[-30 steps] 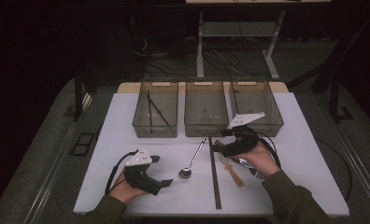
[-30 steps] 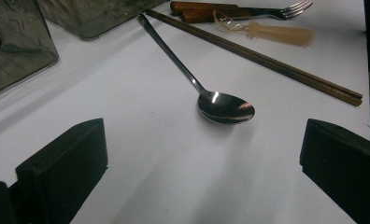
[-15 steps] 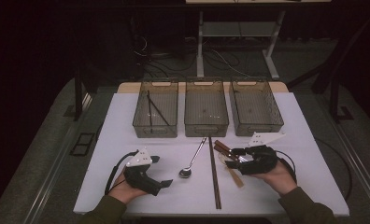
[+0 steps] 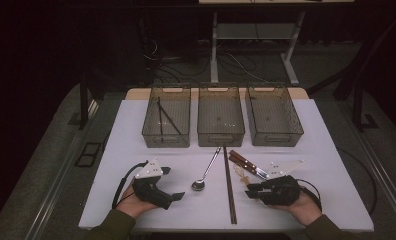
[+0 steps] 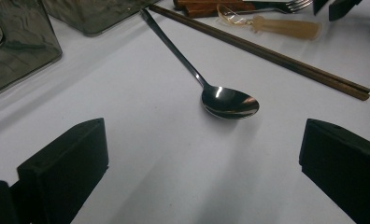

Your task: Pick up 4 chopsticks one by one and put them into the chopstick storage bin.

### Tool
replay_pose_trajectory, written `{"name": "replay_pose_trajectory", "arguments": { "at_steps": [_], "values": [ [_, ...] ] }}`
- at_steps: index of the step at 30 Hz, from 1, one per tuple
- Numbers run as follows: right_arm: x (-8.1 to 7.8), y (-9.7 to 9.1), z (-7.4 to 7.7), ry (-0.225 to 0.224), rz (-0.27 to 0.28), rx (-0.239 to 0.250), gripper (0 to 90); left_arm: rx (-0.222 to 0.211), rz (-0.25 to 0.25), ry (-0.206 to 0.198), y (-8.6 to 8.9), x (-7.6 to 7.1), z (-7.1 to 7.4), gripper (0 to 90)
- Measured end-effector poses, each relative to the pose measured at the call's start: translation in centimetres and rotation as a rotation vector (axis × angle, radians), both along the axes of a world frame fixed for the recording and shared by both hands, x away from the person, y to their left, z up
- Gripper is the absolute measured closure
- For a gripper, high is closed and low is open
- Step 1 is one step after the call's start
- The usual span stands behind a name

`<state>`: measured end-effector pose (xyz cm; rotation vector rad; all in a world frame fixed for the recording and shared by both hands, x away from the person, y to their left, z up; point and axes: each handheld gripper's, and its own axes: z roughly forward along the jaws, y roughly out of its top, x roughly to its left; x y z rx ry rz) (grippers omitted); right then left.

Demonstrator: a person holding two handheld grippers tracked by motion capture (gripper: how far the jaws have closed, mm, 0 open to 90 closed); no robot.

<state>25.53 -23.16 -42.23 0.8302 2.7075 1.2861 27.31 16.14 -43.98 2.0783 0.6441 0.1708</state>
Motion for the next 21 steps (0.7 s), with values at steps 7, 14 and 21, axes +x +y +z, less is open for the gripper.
{"name": "replay_pose_trajectory", "arguments": {
  "at_steps": [7, 14, 21],
  "values": [
    [-0.6, 1.0, -0.7, 0.027, 0.077, -0.019, 89.3, 0.002, -0.001, -0.001, -0.1, 0.0, 0.0, 0.4],
    [-0.8, 2.1, -1.5, 0.045, 0.137, -0.034, 89.5, 0.0, -0.002, 0.0, -0.1, 0.0, 0.0, 0.4],
    [-1.3, 3.3, -2.1, 0.064, 0.183, -0.076, 89.5, 0.002, -0.005, -0.001, -0.1, 0.0, 0.0, 0.3]
  ]
}}
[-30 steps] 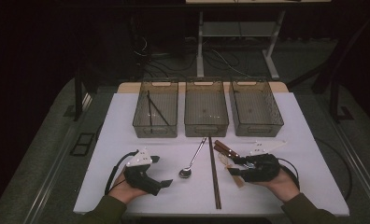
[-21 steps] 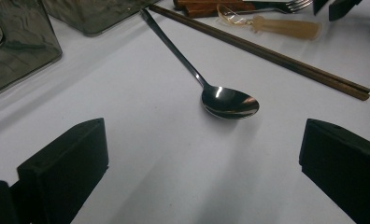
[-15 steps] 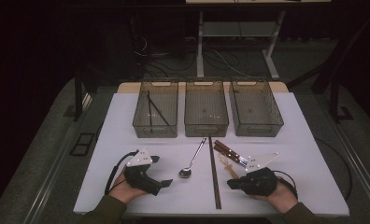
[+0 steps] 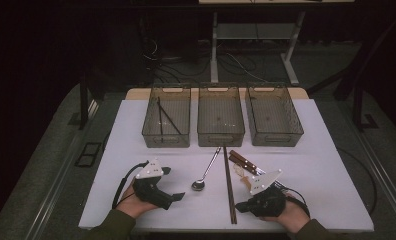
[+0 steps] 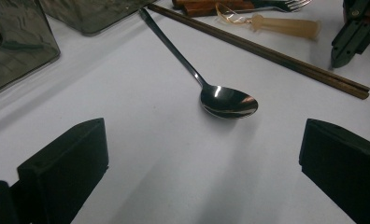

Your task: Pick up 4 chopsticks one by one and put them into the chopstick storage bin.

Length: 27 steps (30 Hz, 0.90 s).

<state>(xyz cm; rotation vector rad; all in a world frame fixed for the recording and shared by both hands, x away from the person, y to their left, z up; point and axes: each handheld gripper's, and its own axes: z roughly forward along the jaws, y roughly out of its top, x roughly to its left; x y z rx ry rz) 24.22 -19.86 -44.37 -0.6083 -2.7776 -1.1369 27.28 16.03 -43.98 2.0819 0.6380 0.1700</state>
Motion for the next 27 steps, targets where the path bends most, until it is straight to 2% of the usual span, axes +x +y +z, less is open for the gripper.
{"name": "replay_pose_trajectory", "arguments": {
  "at_steps": [7, 9, 12, 27],
  "values": [
    [-0.2, 0.6, -0.3, 0.004, 0.04, -0.01, 89.5, 0.001, 0.001, 0.002, 0.0, 0.0, 0.0, 0.3],
    [-0.1, 0.7, -0.5, -0.016, 0.059, -0.023, 89.5, 0.002, 0.001, 0.002, 0.0, 0.0, 0.0, 0.4],
    [-0.1, 0.9, -0.5, -0.019, 0.068, -0.017, 89.5, 0.0, 0.002, 0.003, 0.0, 0.0, 0.0, 0.4],
    [-0.2, 2.1, -0.6, -0.015, 0.072, 0.0, 89.5, 0.003, 0.0, 0.002, -0.1, 0.0, 0.0, 0.4]
  ]
}}
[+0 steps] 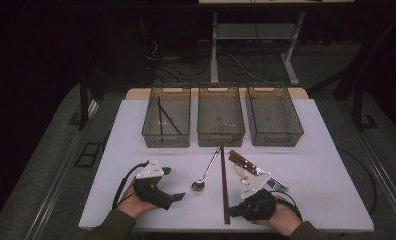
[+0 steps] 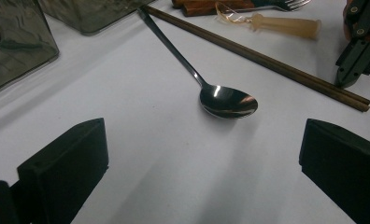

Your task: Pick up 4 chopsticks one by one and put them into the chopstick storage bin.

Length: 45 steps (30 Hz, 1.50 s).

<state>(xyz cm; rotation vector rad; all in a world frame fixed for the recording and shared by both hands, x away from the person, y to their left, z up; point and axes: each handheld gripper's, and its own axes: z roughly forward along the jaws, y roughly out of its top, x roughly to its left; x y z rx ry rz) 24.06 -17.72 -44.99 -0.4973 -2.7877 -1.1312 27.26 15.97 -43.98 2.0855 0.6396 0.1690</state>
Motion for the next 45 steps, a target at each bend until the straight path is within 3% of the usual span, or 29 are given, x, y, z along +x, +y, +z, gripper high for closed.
{"name": "replay_pose_trajectory", "arguments": {
  "at_steps": [45],
  "values": [
    [0.7, 5.8, -0.3, -0.036, 0.042, 0.062, 89.5, -0.005, -0.003, -0.003, 0.0, 0.0, 0.1, 0.3]
  ]
}}
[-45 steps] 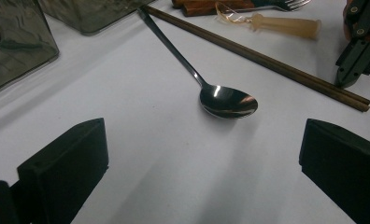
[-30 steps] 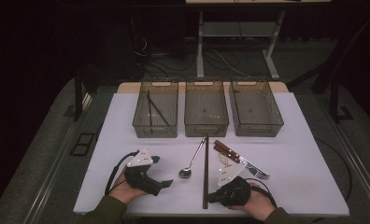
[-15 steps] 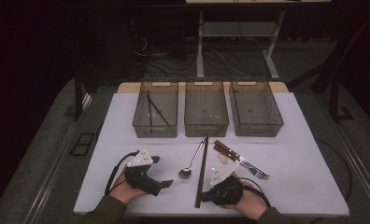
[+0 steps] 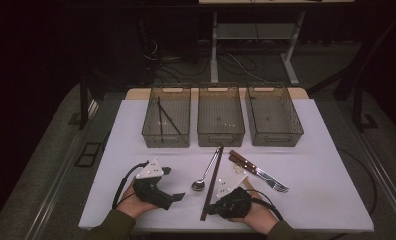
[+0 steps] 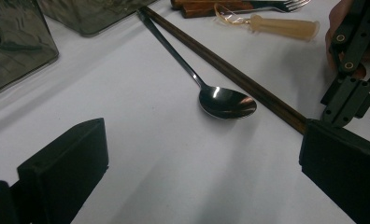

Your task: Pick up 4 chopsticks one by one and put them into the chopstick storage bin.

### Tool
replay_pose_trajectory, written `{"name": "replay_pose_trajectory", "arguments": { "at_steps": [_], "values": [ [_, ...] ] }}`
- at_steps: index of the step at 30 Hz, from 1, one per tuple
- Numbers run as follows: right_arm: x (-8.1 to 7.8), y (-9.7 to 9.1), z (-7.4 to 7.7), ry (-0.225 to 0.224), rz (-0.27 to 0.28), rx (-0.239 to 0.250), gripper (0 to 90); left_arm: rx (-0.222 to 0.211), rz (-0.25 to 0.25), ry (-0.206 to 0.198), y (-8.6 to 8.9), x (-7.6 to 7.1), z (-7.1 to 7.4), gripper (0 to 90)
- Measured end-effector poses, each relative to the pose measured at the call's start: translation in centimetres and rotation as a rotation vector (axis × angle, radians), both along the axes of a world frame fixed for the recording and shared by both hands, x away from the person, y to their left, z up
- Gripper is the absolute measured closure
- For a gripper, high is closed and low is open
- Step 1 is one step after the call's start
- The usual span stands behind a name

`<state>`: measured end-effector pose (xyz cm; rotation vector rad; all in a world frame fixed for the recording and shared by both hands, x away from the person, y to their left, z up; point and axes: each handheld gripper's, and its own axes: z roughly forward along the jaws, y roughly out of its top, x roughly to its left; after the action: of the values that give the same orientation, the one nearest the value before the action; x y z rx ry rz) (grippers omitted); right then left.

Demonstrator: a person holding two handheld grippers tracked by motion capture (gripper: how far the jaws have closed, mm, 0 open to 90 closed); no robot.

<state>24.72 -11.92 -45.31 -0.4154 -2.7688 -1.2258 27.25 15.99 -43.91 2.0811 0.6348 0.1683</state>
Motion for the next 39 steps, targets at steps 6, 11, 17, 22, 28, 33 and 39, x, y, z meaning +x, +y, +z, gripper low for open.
{"name": "replay_pose_trajectory", "arguments": {
  "at_steps": [6, 11, 17, 22, 28, 33, 39],
  "values": [
    [0.1, 0.9, -0.1, -0.008, 0.001, 0.007, 89.5, 0.001, -0.001, 0.001, 0.0, 0.0, 0.0, 0.4],
    [0.4, 1.5, -0.3, 0.0, 0.004, 0.007, 89.5, 0.0, 0.0, 0.004, 0.0, 0.0, 0.0, 0.4],
    [0.5, 1.5, 0.1, -0.01, 0.004, 0.014, 89.5, -0.002, 0.0, 0.004, 0.0, 0.0, 0.0, 0.4],
    [1.7, 0.3, 1.9, -0.001, -0.078, 0.014, 89.5, 0.004, -0.001, 0.004, 0.0, 0.0, 0.0, 0.4],
    [5.8, -2.1, 3.7, -0.055, -0.254, -0.043, 89.5, 0.003, -0.001, 0.001, 0.0, 0.0, 0.0, 0.4],
    [9.3, -2.7, 4.1, -0.079, -0.36, -0.095, 89.5, 0.002, 0.0, 0.005, -0.1, 0.0, -0.1, 0.4],
    [12.8, -1.9, 3.7, -0.086, -0.416, -0.136, 89.6, -0.004, 0.001, 0.005, -0.1, 0.0, 0.0, 0.4]
  ]
}}
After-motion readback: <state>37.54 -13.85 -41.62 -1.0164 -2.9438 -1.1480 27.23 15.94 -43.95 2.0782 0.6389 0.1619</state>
